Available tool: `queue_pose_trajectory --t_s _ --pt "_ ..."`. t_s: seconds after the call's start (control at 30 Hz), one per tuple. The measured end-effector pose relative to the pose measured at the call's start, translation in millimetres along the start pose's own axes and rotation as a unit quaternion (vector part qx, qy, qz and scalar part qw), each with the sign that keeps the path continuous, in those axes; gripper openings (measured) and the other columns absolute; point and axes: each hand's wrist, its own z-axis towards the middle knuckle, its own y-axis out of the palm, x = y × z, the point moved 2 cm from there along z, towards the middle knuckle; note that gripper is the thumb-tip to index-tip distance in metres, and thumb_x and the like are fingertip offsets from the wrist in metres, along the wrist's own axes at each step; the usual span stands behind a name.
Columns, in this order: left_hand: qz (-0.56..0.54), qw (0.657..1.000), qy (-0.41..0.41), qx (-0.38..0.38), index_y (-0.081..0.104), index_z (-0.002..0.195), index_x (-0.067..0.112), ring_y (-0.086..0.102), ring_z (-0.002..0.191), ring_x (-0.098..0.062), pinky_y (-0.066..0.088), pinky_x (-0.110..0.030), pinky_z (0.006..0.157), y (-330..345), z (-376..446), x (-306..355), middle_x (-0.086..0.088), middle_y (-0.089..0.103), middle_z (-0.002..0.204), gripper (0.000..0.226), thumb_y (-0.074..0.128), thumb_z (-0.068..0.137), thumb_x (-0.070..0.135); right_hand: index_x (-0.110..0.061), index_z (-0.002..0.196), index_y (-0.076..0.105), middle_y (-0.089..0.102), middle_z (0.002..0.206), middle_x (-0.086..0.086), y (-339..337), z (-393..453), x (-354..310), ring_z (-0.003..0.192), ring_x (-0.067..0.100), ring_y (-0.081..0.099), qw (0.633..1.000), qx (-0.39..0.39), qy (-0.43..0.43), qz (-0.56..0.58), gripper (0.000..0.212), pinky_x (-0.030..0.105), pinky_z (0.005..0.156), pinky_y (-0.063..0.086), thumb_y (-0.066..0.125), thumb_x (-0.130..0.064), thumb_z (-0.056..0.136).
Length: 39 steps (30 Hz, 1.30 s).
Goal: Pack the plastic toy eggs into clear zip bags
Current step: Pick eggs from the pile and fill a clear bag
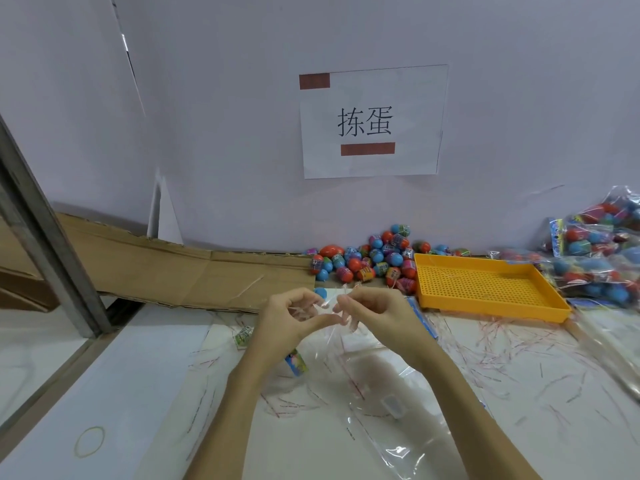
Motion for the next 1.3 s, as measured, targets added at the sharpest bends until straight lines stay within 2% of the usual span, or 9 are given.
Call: queue_pose_trajectory --t_s 0.17,0.4,0.47,0.53,0.63,0.87,0.93,1.13,1.3 --pt "0.098 0.995 0.032 -0.003 0.075 0.089 0.033 0.059 0.064 -0.005 0.047 -0.017 0.061 3 1 -2 0.008 0.07 0.072 0.049 0.07 0.067 0.076 -0.023 0.088 0.083 0.077 0.078 -0.002 -2 -5 1 0.065 0.001 0.062 0.996 -0.075 0.046 -0.001 0.037 0.014 0.062 0.046 0.062 -0.052 0.095" --pt "0.059 0.991 -0.005 0.119 0.065 0.063 0.029 0.045 0.047 -0.005 0.042 -0.027 0.05 -7 4 -6 0.013 0.051 0.05 0.05 0.047 0.098 0.06 -0.009 0.104 0.08 0.08 0.097 0.005 -21 -4 3 0.092 0.021 0.076 0.984 0.099 0.062 0.134 0.028 0.024 0.077 0.06 0.067 -0.032 0.096" --pt "0.106 0.988 0.015 0.114 0.07 0.101 0.032 0.063 0.082 -0.003 0.056 -0.037 0.072 -12 6 -10 0.018 0.069 0.091 0.018 0.06 0.104 0.019 -0.011 0.107 0.08 0.08 0.098 0.001 -26 -3 5 0.093 0.018 0.074 0.977 0.14 0.08 0.137 0.025 0.021 0.075 0.057 0.07 -0.03 0.094" --pt "0.187 0.978 0.049 0.073 0.063 0.135 0.026 0.042 0.144 -0.013 0.045 -0.04 0.112 -9 7 -14 0.005 0.049 0.153 0.064 0.054 0.089 -0.017 -0.011 0.113 0.077 0.08 0.098 -0.001 -28 -3 7 0.095 0.018 0.073 0.975 0.157 0.091 0.127 0.024 0.023 0.079 0.056 0.07 -0.025 0.095" --pt "0.227 0.965 0.114 0.07 0.075 0.121 0.015 0.005 0.16 -0.013 0.005 -0.04 0.131 -4 7 -7 -0.002 0.02 0.171 0.055 0.045 0.084 -0.014 -0.014 0.11 0.078 0.08 0.096 0.0 -27 -3 9 0.096 0.019 0.073 0.971 0.184 0.091 0.125 0.018 0.03 0.087 0.058 0.069 -0.019 0.096" --pt "-0.045 0.999 -0.018 0.01 0.053 0.145 0.037 0.057 0.125 0.008 0.048 -0.012 0.097 3 3 1 0.032 0.06 0.131 0.052 0.059 0.099 0.059 -0.018 0.109 0.08 0.078 0.106 -0.008 -24 -4 6 0.104 0.003 0.07 0.984 0.125 0.072 0.102 0.021 0.015 0.082 0.054 0.074 -0.029 0.092" --pt "-0.081 0.995 -0.051 -0.001 0.047 0.143 0.042 0.063 0.116 0.007 0.054 -0.014 0.089 9 4 -1 0.029 0.064 0.125 0.066 0.074 0.085 0.056 -0.019 0.11 0.08 0.079 0.102 -0.003 -19 -4 4 0.098 0.011 0.073 0.984 0.104 0.071 0.124 0.027 0.02 0.079 0.057 0.07 -0.035 0.09" --pt "-0.133 0.986 -0.076 0.069 0.073 0.103 0.016 0.074 0.069 -0.015 0.058 -0.031 0.065 7 7 -10 -0.002 0.078 0.082 0.025 0.087 0.084 0.022 -0.021 0.116 0.075 0.079 0.1 0.004 -9 -1 5 0.094 0.022 0.076 0.984 0.078 0.089 0.136 0.025 0.027 0.08 0.061 0.063 -0.034 0.098" --pt "-0.107 0.99 -0.052 0.07 0.072 0.09 0.024 0.067 0.059 -0.014 0.052 -0.022 0.053 6 5 -7 0.0 0.072 0.071 0.037 0.09 0.072 0.05 0.003 0.124 0.067 0.073 0.12 0.017 -5 0 3 0.115 0.027 0.07 0.924 0.003 0.142 0.355 0.038 0.026 0.09 0.058 0.07 -0.02 0.094"
